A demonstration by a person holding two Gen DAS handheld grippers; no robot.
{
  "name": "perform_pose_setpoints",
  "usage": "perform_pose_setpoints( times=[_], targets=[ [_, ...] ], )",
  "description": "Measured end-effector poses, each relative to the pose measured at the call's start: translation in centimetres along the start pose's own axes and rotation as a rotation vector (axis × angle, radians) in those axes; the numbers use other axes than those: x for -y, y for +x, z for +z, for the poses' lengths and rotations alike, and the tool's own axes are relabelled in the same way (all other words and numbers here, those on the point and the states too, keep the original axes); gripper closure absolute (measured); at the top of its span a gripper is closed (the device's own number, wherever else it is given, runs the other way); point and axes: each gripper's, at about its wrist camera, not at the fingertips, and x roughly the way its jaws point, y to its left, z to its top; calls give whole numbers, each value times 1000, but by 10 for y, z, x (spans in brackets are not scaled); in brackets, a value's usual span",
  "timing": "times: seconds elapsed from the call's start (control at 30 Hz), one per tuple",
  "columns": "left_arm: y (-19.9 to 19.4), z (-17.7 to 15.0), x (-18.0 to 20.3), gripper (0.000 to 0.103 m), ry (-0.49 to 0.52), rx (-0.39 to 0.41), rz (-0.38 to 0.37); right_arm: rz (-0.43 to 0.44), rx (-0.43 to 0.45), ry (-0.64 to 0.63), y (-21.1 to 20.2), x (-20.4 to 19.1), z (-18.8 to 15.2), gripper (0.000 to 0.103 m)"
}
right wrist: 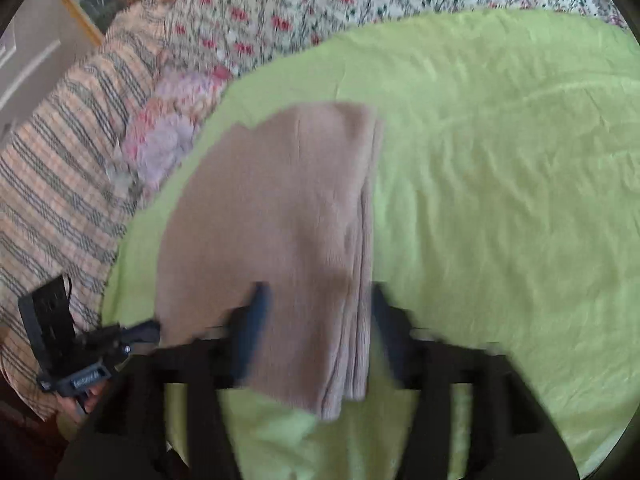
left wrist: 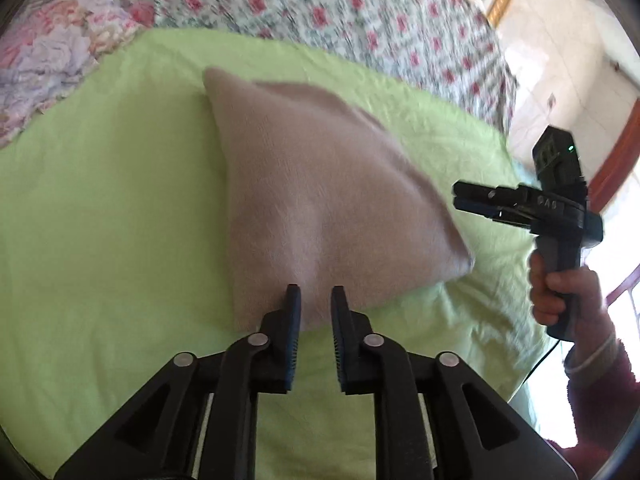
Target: Fold small clothes
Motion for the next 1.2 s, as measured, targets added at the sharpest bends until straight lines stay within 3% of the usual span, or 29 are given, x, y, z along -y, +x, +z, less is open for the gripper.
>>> perform_pose_setpoints(
  times=[0.1, 0.2, 0.27, 0.33, 0.47, 0.6, 0.7, 0.83, 0.97, 1.1, 1.2],
  targets=[
    [0, 8, -15, 86, -44, 20, 53, 13, 24, 74, 16, 14, 25, 30],
    [14, 8, -27, 86, -95, -16, 54, 28, 0, 140, 52, 31, 47, 39],
    [21, 7, -26, 86, -98, -33, 64, 17, -33, 183, 73, 42, 54, 53],
    [25, 6, -28, 86, -102, -40, 72, 56, -71, 198, 91, 48, 62, 93],
    [29, 8, -31, 85, -121, -54, 69, -47, 21, 66, 76, 27, 76, 95],
    [37, 6, -30, 85, -136, -62, 75, -200, -63, 10, 112, 35, 68, 98],
    [38, 7, -28, 84, -137, -66, 85, -232, -56, 43, 108, 40, 66, 98],
    [29, 15, -26, 84, -124, -59, 84, -127, 2, 113, 74, 41, 61, 98],
    [6, 31, -13, 84, -75, 18, 76, -36, 47, 86, 34, 16, 45, 98],
    [7, 54, -2, 84, -31, 66, 44, 36, 5, 44, 28, -11, 22, 98],
    [19, 71, 2, 84, -11, 92, 38, -16, -48, 10, 47, -15, 12, 98]
  ],
)
